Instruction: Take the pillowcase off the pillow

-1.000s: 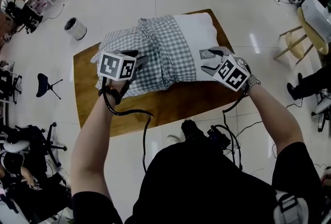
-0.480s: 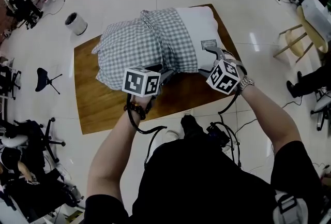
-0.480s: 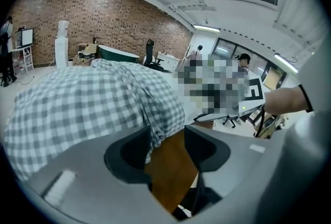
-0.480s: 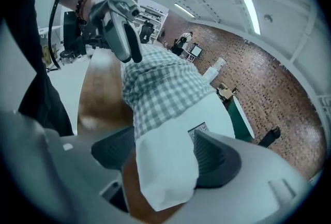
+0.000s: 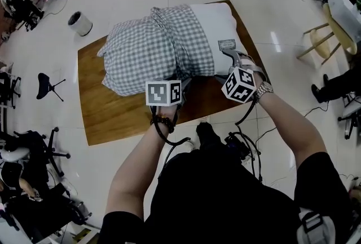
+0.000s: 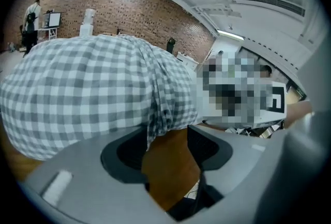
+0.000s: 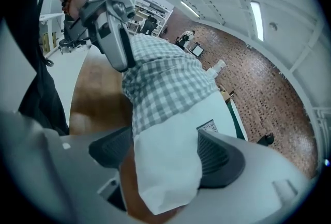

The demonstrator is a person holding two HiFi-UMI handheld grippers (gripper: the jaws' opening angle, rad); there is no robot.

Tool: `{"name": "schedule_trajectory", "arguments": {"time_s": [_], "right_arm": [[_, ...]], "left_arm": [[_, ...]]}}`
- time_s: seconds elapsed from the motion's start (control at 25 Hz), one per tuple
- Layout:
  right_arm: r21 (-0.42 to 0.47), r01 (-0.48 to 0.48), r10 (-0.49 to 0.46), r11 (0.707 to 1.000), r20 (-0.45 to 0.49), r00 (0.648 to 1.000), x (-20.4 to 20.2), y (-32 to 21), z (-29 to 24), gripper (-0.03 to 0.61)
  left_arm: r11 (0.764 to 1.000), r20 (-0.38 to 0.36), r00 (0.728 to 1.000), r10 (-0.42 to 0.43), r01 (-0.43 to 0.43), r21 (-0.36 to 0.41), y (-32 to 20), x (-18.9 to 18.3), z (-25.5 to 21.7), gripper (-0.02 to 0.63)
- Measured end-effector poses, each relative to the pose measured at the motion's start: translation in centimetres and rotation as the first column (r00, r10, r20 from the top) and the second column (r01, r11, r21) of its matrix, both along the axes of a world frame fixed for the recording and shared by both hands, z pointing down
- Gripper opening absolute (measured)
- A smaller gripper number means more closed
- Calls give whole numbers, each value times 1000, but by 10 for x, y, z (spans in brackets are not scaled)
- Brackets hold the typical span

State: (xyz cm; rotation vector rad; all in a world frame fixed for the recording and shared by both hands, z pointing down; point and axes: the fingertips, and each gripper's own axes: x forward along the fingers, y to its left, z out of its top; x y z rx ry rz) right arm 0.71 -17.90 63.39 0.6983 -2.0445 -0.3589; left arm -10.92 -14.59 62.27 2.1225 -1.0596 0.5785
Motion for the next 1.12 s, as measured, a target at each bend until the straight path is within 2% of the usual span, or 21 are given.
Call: {"name": "schedule_trajectory", "arguments": {"time_s": [0.2,0.44,0.56,0.64,0.72,0.76,0.84,0.92,1.12], "right_arm": [[44,21,-18,999,-58,998,1,-8,14,410],[49,40,-33,998,-118,992,2,-17,34,408],[68,33,-23,997,-147,989,3,-23,40,400],[95,17,-2,995,-158,987,5,-28,40,346],[115,-1,21,993,-167,986,7,-32,36,257],[120,-8,29,993,-171,985,8,-33,34,217],[128,-14,37,992,-179,983,9,-34,30,144],[139,-14,40,990,-183,982,9,-34,27,99],[169,-29,61,985,-185,981,19,-33,17,58]], "left_arm": [[991,47,990,-131,131,-4,-14,-17,22,256],[984,64,982,-178,180,-15,-29,-20,45,254],[980,71,978,-196,198,-24,-35,-23,53,210],[979,61,978,-200,202,-30,-38,-24,54,151],[980,48,980,-194,195,-33,-38,-26,53,24],[981,42,981,-191,192,-32,-37,-28,52,8],[980,36,980,-194,195,-29,-35,-33,50,8],[977,42,977,-209,210,-20,-33,-42,47,6],[963,54,962,-268,269,0,-29,-77,34,6]]}}
